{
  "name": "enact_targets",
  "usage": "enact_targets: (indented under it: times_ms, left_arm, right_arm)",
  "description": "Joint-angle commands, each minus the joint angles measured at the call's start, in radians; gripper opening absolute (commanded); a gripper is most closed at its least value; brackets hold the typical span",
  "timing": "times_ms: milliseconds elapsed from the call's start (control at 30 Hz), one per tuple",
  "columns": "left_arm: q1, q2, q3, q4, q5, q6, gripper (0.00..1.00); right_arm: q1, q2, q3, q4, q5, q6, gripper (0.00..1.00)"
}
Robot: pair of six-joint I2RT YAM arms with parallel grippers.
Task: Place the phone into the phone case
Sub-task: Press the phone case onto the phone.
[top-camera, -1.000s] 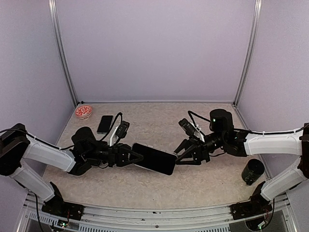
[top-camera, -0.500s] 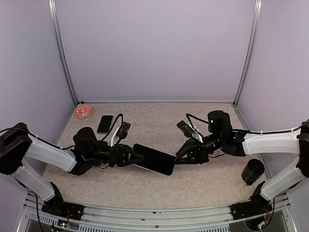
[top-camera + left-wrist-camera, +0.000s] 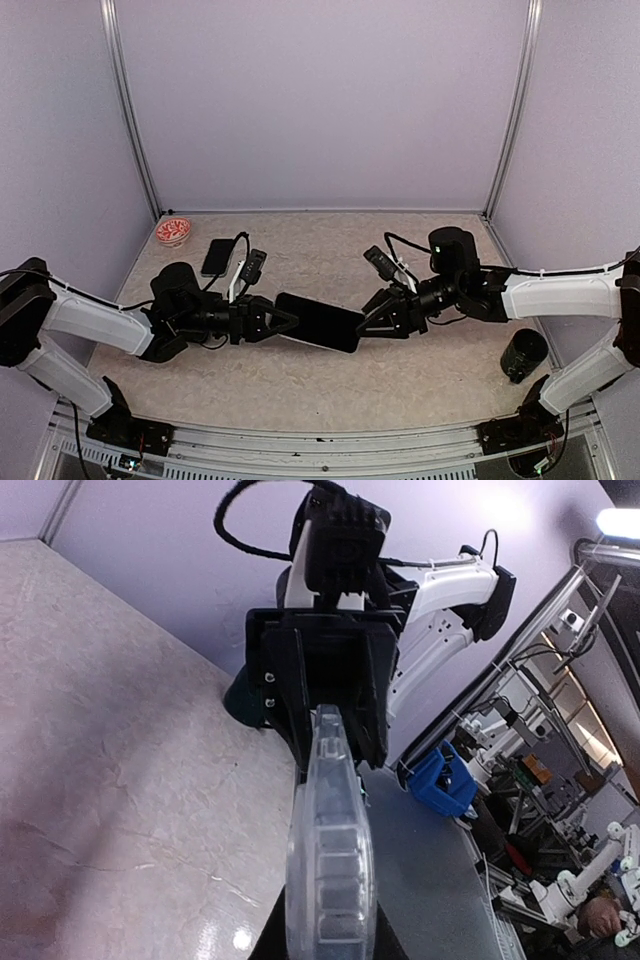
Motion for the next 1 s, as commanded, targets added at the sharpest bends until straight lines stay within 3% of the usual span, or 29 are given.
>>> enact_targets:
  times_ms: [0,100,467,833,967]
  left_arm:
    - [0.004,-0.056,-0.012,0.095,-0.169,0.026,0.0]
    - [0.003,-0.064,-0.02,0.144,-0.2,0.015,0.0]
    - [-0.002,-0.03,-0.04,0.295,-0.24,-0.038,0.0]
    - [-0.017,-0.028,-0.047,0.281,-0.249,-0.027,0.0]
    - [-0.024,-0.028,-0.046,0.274,-0.256,-0.019,0.0]
  right_arm:
    - [0.017,-0.009,0.021,0.084,0.018,0.048,0.43]
    - [0.018,-0.013,0.006,0.133,0.053,0.093,0.54]
    - [0.043,0.062,-0.007,0.253,0.15,0.216,0.56]
    - [0.044,0.08,-0.012,0.353,0.157,0.295,0.42]
    - [0.044,0.093,-0.012,0.368,0.16,0.323,0.3]
